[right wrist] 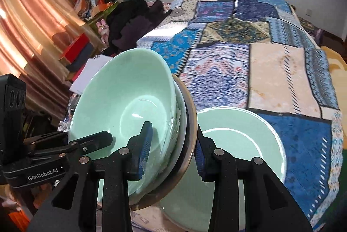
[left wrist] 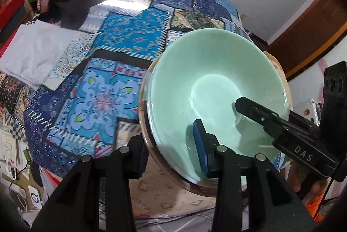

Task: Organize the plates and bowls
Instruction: 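Lower the mint green bowl into the white bowl with the left tool, then open the left tool to release the mint green bowl and withdraw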

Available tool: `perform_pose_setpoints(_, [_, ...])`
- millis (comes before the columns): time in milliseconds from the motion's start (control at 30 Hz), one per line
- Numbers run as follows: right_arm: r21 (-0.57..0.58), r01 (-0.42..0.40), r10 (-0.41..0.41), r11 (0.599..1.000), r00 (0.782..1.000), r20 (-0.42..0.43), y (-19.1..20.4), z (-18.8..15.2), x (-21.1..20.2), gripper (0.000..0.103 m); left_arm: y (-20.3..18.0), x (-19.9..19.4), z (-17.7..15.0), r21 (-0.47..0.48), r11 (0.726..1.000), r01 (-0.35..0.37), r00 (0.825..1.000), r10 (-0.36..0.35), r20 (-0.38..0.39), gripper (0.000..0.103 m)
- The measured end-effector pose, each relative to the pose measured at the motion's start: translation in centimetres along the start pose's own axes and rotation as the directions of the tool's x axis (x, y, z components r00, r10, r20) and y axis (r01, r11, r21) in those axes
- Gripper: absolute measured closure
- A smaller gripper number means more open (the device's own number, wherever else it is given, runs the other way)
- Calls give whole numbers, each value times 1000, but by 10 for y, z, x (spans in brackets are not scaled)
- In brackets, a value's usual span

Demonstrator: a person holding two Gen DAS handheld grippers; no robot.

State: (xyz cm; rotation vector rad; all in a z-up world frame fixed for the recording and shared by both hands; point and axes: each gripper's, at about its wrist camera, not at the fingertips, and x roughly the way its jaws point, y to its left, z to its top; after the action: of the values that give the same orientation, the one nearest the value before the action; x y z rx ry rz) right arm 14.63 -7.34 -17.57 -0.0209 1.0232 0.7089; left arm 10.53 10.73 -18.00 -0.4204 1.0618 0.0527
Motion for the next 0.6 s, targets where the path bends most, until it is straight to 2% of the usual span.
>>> perform_pose_setpoints(600, [131,77,-77,988,997,2,-60,-27,-30,70,-67,44,-3,114,992,59,994,-47,-101,65])
